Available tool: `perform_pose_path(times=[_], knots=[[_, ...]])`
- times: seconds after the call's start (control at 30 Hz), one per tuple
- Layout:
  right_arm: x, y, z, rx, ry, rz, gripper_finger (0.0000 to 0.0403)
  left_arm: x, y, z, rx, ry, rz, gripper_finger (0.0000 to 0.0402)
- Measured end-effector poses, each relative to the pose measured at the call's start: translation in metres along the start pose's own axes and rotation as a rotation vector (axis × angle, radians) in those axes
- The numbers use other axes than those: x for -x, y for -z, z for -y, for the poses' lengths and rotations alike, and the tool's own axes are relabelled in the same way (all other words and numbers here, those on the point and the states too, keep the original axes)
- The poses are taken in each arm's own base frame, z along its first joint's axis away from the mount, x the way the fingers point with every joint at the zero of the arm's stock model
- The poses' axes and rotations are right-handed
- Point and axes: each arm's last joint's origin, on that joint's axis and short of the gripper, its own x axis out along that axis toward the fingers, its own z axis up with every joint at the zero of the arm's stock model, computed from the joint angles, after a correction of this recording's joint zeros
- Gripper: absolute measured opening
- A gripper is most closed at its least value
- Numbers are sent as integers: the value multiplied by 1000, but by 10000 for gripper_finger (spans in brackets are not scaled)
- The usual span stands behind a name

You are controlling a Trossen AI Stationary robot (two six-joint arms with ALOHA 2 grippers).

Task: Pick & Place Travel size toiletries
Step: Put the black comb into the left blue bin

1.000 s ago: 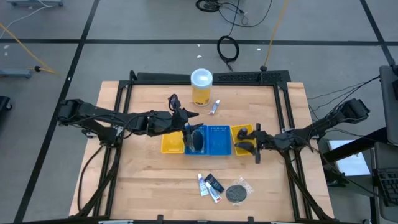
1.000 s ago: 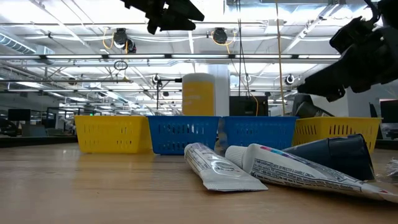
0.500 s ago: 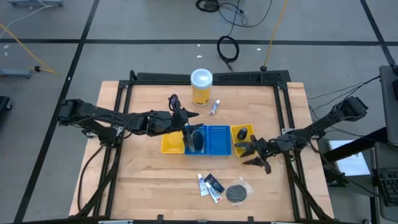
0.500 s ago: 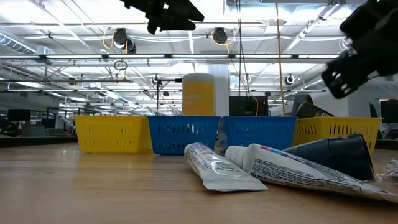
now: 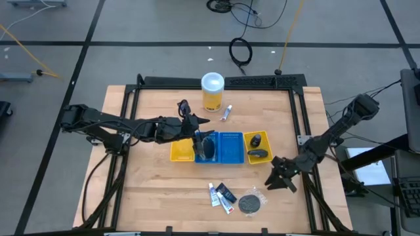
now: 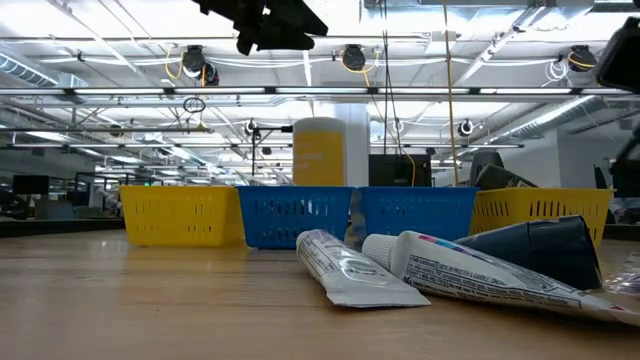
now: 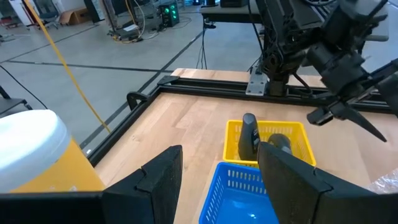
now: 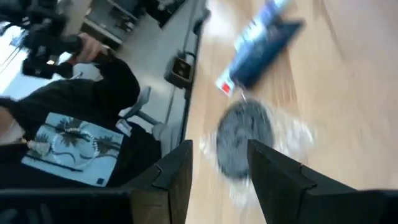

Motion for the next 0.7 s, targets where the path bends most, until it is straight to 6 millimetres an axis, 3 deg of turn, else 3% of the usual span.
perform_pose_path(times=[0.4, 0.7], knots=[[-5, 24, 6, -297, 111, -141, 144, 0, 0, 0, 10, 0, 1, 207], [-17, 35, 11, -381, 145, -172, 144, 0, 0, 0, 10, 0, 1, 207]])
